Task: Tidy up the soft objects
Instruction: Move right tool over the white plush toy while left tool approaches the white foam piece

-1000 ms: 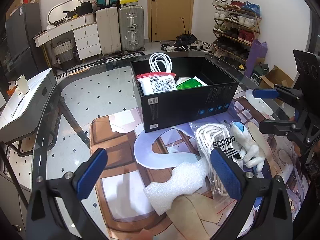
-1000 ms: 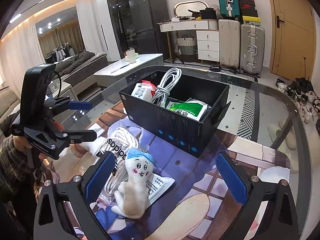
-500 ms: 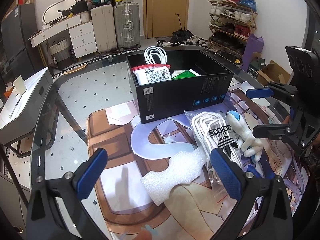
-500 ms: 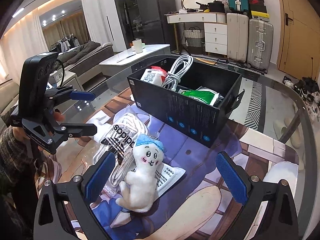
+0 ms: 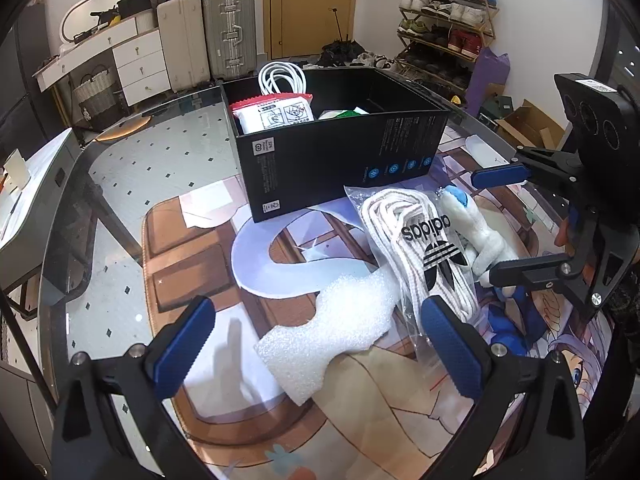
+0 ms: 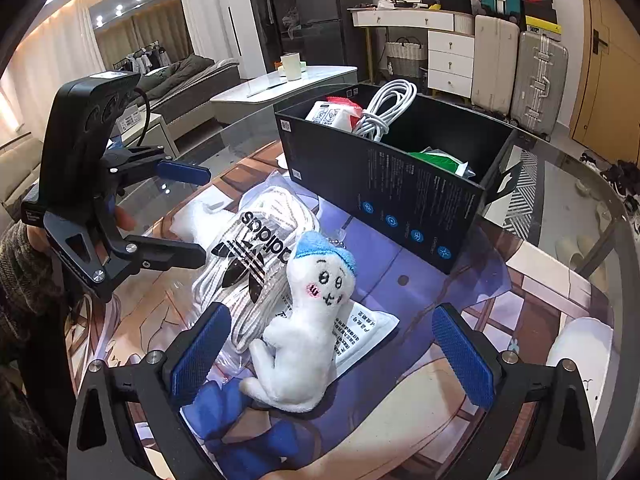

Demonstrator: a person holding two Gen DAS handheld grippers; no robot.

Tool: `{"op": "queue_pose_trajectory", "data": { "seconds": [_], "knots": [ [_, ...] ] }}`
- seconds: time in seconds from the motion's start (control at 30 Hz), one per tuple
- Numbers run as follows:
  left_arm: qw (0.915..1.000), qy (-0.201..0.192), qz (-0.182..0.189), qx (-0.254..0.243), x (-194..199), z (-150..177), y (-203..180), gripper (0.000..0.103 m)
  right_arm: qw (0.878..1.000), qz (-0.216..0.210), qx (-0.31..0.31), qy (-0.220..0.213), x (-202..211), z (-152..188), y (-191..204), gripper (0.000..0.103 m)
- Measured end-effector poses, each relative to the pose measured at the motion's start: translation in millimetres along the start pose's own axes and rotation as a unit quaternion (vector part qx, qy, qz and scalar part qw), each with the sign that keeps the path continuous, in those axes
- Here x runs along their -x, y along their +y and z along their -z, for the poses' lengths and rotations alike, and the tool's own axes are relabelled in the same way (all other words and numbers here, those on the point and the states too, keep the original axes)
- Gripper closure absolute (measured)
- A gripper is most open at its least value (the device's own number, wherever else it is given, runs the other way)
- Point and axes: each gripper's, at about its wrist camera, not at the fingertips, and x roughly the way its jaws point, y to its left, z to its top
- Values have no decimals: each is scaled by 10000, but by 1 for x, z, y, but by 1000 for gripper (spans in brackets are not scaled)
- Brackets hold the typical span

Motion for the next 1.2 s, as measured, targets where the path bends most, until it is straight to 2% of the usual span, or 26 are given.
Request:
{"op": "queue_pose_trajectory", "data": {
  "seconds": [0.27, 0.6, 0.83, 0.9, 1.0, 1.2],
  "knots": [
    [9997, 60, 226, -89, -1, 3, -1, 0, 10000, 35, -5, 91, -8, 4, 1, 1],
    [9971, 273, 526, -475, -6, 7, -19, 0, 9997, 195, 16, 127, -10, 4, 0, 1],
    [9958, 393, 484, -663, -13, 9, -25, 0, 9995, 291, -23, 124, -7, 4, -4, 3],
    [9958, 416, 483, -660, -14, 9, -25, 0, 9993, 339, -45, 143, -7, 3, -7, 6],
    [9955, 426, 410, -739, -18, 7, -28, 0, 9991, 360, -55, 238, -10, 4, -8, 17],
    [9945, 388, 405, -885, -18, 9, -29, 0, 9989, 389, -15, 253, -11, 3, -5, 22]
  ]
}}
